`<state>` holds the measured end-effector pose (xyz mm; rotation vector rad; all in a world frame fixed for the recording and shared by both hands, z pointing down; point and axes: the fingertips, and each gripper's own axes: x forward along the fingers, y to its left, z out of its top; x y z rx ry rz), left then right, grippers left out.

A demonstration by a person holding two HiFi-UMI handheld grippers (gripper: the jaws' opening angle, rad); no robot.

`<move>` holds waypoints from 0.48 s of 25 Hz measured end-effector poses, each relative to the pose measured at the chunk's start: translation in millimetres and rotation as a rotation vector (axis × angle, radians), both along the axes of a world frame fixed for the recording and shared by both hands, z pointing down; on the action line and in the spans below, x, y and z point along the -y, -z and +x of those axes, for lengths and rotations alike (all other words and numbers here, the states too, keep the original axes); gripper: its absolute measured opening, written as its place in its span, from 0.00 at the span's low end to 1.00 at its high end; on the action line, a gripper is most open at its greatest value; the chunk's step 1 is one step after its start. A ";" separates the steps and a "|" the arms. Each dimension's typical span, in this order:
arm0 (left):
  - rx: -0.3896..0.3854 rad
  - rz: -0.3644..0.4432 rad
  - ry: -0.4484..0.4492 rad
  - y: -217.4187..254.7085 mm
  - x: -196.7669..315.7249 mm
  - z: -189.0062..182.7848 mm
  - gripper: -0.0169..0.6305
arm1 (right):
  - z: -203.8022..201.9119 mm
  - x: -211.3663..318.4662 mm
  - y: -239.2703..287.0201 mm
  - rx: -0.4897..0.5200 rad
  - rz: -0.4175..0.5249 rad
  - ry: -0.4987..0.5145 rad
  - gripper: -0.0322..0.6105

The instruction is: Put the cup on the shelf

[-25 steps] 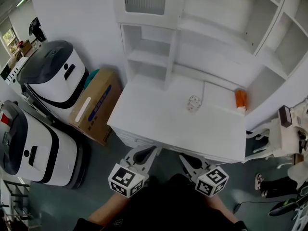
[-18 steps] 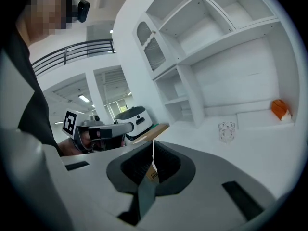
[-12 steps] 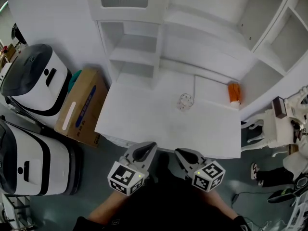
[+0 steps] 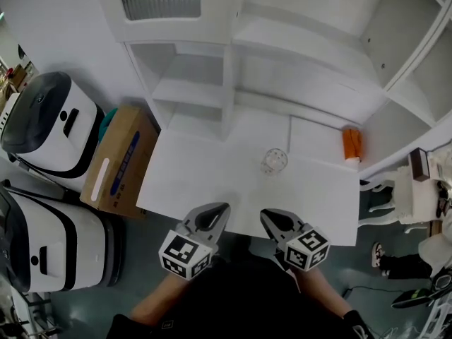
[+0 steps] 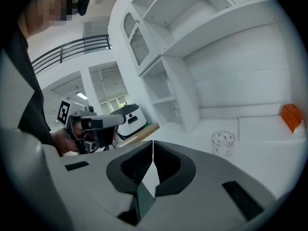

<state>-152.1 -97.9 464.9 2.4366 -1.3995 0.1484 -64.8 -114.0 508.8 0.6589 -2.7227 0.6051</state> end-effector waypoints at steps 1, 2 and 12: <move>-0.004 -0.008 0.002 -2.0 8.1 0.6 0.04 | 1.5 8.3 -2.1 0.004 -0.004 0.003 0.08; -0.008 -0.014 0.004 -3.8 16.0 1.8 0.04 | 3.3 16.4 -3.4 0.009 -0.008 0.006 0.08; 0.025 -0.080 0.040 -26.8 81.9 23.4 0.04 | 27.0 73.9 -25.9 0.016 -0.031 0.046 0.08</move>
